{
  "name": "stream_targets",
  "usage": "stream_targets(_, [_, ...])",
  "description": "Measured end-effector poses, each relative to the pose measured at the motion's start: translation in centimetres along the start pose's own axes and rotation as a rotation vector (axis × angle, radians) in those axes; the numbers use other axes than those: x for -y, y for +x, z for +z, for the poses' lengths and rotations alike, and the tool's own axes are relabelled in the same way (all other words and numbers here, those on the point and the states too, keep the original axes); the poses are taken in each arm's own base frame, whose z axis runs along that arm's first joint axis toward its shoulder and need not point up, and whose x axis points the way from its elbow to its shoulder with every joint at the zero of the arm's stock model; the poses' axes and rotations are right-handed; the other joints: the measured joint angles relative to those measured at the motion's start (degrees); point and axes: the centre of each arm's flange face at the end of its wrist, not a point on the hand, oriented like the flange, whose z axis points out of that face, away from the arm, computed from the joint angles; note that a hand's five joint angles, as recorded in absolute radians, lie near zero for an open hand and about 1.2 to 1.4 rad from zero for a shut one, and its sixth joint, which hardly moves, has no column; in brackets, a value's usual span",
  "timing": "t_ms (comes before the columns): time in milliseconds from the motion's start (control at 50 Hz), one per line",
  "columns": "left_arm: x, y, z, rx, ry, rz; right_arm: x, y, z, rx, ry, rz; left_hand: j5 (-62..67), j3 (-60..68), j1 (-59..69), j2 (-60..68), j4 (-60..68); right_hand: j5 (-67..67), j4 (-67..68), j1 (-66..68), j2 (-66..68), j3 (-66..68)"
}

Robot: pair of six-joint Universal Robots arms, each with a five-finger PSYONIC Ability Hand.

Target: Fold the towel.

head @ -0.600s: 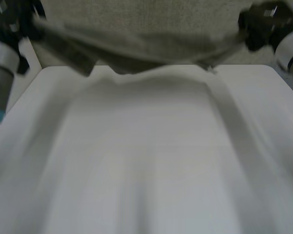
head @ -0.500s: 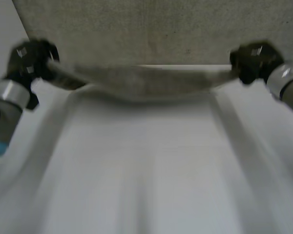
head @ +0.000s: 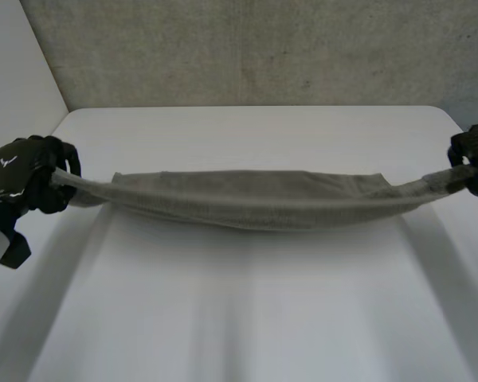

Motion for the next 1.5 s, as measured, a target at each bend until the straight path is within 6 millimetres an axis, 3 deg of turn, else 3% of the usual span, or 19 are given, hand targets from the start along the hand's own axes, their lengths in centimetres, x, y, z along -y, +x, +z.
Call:
stream_targets(80, [-0.3,-0.4,-0.5,0.000,-0.034,-0.018,-0.5,0.5,-0.1,0.027,-0.024,-0.044,0.00,0.00,0.00,0.00,0.00,0.00,0.00,0.00,0.00,0.00])
stream_targets(180, [-1.8,-0.7,0.2,-0.019,-0.088,-0.044,-2.3,0.4,1.6,0.086,-0.073,-0.062,0.00,0.00,0.00,0.00,0.00,0.00,0.00,0.00,0.00,0.00])
stream_targets(300, [-4.3,-0.3,2.9,-0.076,-0.156,-0.058,-4.3,-0.2,5.5,0.130,-0.150,-0.041,0.00,0.00,0.00,0.00,0.00,0.00,0.00,0.00,0.00,0.00])
stream_targets(520, [-8.9,-0.9,9.4,-0.025,-0.246,-0.010,-5.3,-2.0,13.0,0.087,-0.216,-0.047,0.00,0.02,0.00,0.00,0.00,0.00,0.00,0.00,0.00,0.00])
stream_targets(680, [-10.1,-1.6,12.6,0.027,-0.247,0.061,-6.2,-2.4,17.0,0.031,-0.227,-0.035,0.00,0.04,0.00,0.00,0.00,0.01,0.00,0.00,0.00,0.00])
stream_targets(780, [-10.1,-1.5,14.3,0.033,-0.217,0.084,-6.3,-2.9,18.5,-0.001,-0.225,-0.044,0.00,0.04,0.00,0.90,0.00,-0.09,-0.07,-0.07,-0.06,-0.08])
stream_targets(820, [-10.1,-1.3,14.8,0.030,-0.204,0.089,-6.3,-3.1,18.8,-0.009,-0.225,-0.048,-0.16,-0.72,0.02,0.54,-0.32,-9.67,-9.11,-9.32,-9.70,-9.91])
stream_targets(840, [-10.1,-1.1,15.2,0.025,-0.195,0.091,-6.3,-3.4,19.1,-0.014,-0.223,-0.050,-0.82,-3.33,-0.48,-0.98,-2.34,-23.70,-23.79,-23.15,-23.79,-23.60])
stream_targets(860, [-10.0,-0.8,15.4,0.019,-0.189,0.093,-6.3,-3.5,19.2,-0.016,-0.223,-0.050,-9.25,-13.34,-9.85,-10.48,-11.28,-35.11,-33.66,-33.08,-33.34,-33.64])
stream_targets(900, [-10.0,-0.4,15.7,0.010,-0.182,0.096,-6.3,-3.7,19.4,-0.018,-0.221,-0.048,-26.35,-29.27,-25.66,-26.42,-28.96,-42.01,-40.46,-39.51,-39.30,-40.47])
stream_targets(960, [-10.1,0.3,16.1,-0.004,-0.176,0.099,-6.0,-3.9,19.5,-0.025,-0.212,-0.029,-52.04,-54.89,-46.91,-51.32,-53.29,-61.93,-59.64,-57.95,-58.42,-59.75])
stream_targets(1000, [-10.0,0.7,16.2,-0.005,-0.176,0.100,-5.8,-3.9,19.6,-0.029,-0.204,-0.016,-64.77,-67.34,-58.97,-63.24,-65.45,-63.09,-61.73,-60.42,-60.54,-62.19])
stream_targets(1040, [-9.9,0.8,16.3,-0.001,-0.176,0.101,-5.7,-3.8,19.6,-0.032,-0.197,-0.002,-68.71,-71.10,-62.29,-67.24,-68.82,-63.09,-61.73,-61.01,-60.54,-62.22])
stream_targets(1180, [-8.9,0.7,15.9,0.039,-0.185,0.103,-4.4,-3.2,19.0,-0.048,-0.166,0.023,-69.77,-71.77,-62.59,-68.09,-69.15,-63.09,-61.73,-61.29,-60.55,-62.22])
stream_targets(1260, [-7.7,0.5,15.2,0.064,-0.192,0.104,-2.4,-2.2,17.6,-0.070,-0.128,0.030,-69.77,-71.77,-62.67,-68.09,-69.15,-63.09,-61.73,-61.30,-60.55,-62.22])
stream_targets(1360, [-5.9,0.5,13.4,0.088,-0.196,0.103,-0.4,-1.7,14.4,-0.086,-0.097,0.037,-69.88,-71.81,-62.80,-68.09,-69.15,-63.09,-61.73,-61.31,-60.54,-62.22])
stream_targets(1500, [-4.9,1.3,9.6,0.091,-0.227,0.095,-0.8,-3.2,9.9,-0.079,-0.078,0.024,-70.00,-72.05,-62.95,-68.09,-69.15,-62.67,-61.49,-60.60,-60.36,-61.88])
